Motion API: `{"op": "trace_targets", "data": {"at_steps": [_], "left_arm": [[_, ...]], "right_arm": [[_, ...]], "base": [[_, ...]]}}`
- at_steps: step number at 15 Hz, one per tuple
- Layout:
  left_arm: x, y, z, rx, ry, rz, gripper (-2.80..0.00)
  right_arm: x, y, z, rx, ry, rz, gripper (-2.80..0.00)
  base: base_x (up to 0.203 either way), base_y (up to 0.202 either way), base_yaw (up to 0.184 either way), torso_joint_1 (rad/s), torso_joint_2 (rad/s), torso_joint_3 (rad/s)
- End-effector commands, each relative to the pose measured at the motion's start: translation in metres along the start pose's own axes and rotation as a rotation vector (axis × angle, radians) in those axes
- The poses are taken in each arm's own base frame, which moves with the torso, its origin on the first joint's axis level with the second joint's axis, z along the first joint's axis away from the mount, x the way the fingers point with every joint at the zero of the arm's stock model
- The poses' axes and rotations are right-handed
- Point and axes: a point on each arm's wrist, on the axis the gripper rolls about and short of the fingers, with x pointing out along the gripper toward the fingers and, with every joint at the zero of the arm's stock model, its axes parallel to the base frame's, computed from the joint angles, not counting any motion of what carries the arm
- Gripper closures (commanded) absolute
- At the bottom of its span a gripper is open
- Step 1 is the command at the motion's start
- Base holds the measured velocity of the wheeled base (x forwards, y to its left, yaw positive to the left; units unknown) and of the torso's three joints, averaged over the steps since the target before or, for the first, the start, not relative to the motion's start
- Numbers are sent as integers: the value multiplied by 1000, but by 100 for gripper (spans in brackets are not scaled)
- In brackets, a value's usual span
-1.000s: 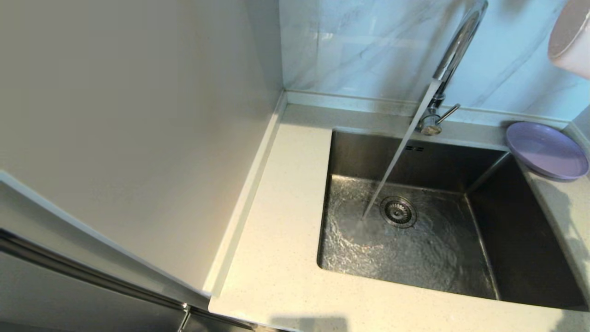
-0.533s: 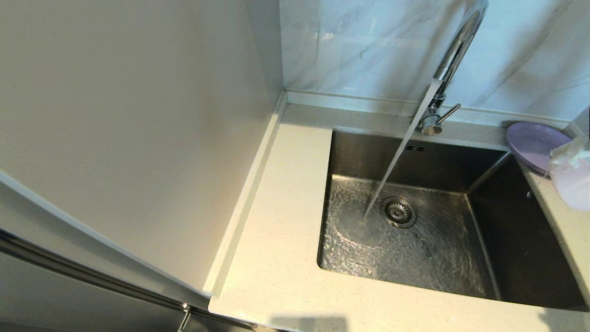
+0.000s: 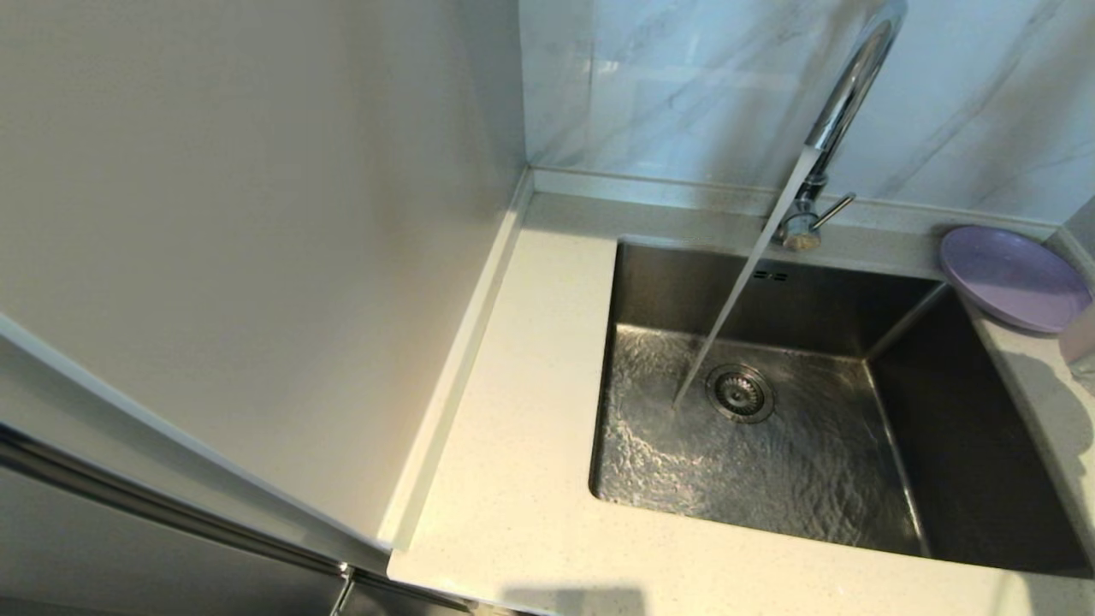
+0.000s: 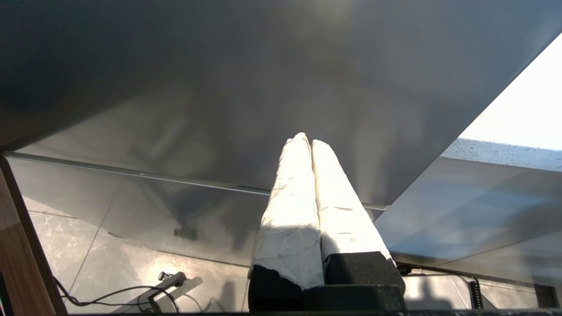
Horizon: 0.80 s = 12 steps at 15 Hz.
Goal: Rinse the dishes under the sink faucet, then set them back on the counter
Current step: Place the bowl on the table
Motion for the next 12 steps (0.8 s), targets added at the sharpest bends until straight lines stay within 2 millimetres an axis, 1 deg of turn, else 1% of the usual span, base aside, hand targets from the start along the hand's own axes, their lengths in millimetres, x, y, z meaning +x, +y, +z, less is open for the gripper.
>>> {"op": "trace_targets", "data": {"at_steps": [1, 3, 4, 6, 7, 9, 12], "left_arm": [[0, 0, 0, 0, 0, -1, 0], [0, 0, 0, 0, 0, 1, 0], [0, 0, 0, 0, 0, 1, 0], [0, 0, 0, 0, 0, 1, 0], [0, 0, 0, 0, 0, 1, 0], [0, 0, 0, 0, 0, 1, 0], [0, 0, 0, 0, 0, 1, 0]], "right_arm": [[28, -14, -3, 2, 39, 7, 0], [53, -27, 3, -4, 17, -23, 0], [65, -38, 4, -15, 6, -72, 0], [82, -49, -1, -37, 53, -111, 0], [88, -53, -1, -34, 63, -112, 0], [95, -64, 1, -27, 60, -132, 0], [102, -70, 3, -27, 59, -138, 0]], "base": [[0, 0, 0, 0, 0, 0], [0, 0, 0, 0, 0, 0], [0, 0, 0, 0, 0, 0], [0, 0, 0, 0, 0, 0], [0, 0, 0, 0, 0, 0], [0, 0, 0, 0, 0, 0], [0, 0, 0, 0, 0, 0]]}}
